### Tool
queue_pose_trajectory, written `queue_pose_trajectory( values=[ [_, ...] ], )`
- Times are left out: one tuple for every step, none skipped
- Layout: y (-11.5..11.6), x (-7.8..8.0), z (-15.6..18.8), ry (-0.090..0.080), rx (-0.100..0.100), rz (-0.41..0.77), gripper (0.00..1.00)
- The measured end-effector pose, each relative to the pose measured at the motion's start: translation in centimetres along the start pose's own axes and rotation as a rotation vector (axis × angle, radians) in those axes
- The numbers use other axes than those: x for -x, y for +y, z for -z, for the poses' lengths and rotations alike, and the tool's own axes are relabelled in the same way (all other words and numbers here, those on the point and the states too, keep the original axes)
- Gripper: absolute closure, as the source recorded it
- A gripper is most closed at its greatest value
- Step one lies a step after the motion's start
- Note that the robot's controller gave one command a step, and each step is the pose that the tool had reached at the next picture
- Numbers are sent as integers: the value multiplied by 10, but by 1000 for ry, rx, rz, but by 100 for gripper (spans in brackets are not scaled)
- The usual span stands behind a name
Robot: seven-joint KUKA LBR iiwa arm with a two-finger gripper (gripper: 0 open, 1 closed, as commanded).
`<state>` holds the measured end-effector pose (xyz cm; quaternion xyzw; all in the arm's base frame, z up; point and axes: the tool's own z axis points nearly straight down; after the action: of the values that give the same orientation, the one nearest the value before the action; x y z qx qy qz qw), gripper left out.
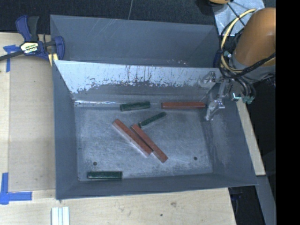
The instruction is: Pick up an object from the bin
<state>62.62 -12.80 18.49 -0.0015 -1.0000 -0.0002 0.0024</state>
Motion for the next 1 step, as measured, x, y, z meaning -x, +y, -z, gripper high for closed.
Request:
queue_pose_trajectory(
  values=[
    [0,2,5,-9,-1,2,0]
  ],
)
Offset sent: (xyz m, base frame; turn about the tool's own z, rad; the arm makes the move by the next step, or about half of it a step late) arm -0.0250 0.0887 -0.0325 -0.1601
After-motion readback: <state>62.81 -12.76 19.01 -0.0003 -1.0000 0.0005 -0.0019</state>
